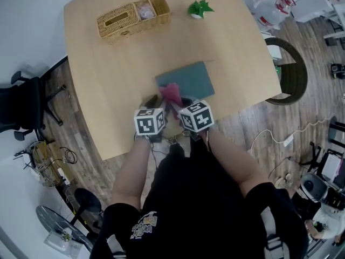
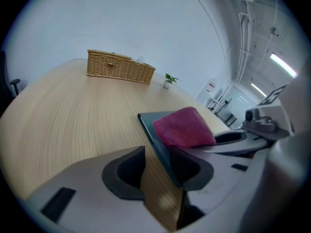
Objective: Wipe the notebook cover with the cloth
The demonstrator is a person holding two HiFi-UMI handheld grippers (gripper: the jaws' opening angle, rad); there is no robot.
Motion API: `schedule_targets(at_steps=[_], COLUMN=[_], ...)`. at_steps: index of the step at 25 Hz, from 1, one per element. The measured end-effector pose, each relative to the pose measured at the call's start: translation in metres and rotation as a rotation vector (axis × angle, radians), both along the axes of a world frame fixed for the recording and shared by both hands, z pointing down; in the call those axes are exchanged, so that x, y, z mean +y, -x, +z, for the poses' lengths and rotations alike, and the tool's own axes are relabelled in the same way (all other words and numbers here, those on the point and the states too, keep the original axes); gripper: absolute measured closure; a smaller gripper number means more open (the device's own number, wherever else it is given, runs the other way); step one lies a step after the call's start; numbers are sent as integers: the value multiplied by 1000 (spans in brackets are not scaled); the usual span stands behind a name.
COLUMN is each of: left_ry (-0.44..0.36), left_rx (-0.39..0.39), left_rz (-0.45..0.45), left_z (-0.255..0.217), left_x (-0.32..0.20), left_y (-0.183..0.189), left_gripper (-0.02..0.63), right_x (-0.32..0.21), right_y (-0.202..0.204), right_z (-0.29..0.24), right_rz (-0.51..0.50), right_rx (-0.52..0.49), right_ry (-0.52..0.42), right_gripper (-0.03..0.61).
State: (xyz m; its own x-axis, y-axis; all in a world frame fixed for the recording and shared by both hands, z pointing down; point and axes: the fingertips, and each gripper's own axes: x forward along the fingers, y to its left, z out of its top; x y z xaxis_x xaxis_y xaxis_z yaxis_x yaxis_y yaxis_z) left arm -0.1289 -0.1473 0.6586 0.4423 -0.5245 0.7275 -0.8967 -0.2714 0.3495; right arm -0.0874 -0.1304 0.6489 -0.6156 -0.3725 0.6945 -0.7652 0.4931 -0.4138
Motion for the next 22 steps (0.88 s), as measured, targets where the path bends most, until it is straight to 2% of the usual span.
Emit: schedule_targets(at_steps=[14,22], left_ry=[10,6], left_rx=[12,5], left_rz=[-5,-6], left_z=[-1,-2], left_x=[0,1], left_y=[1,2], left_gripper=[466,467], right_x=[-1,-9], right_y=[-14,-52], right_z=[0,1], right_rz=[-6,31], right_rx=[-24,16], right_ry=[-15,-42], right_gripper=[509,509])
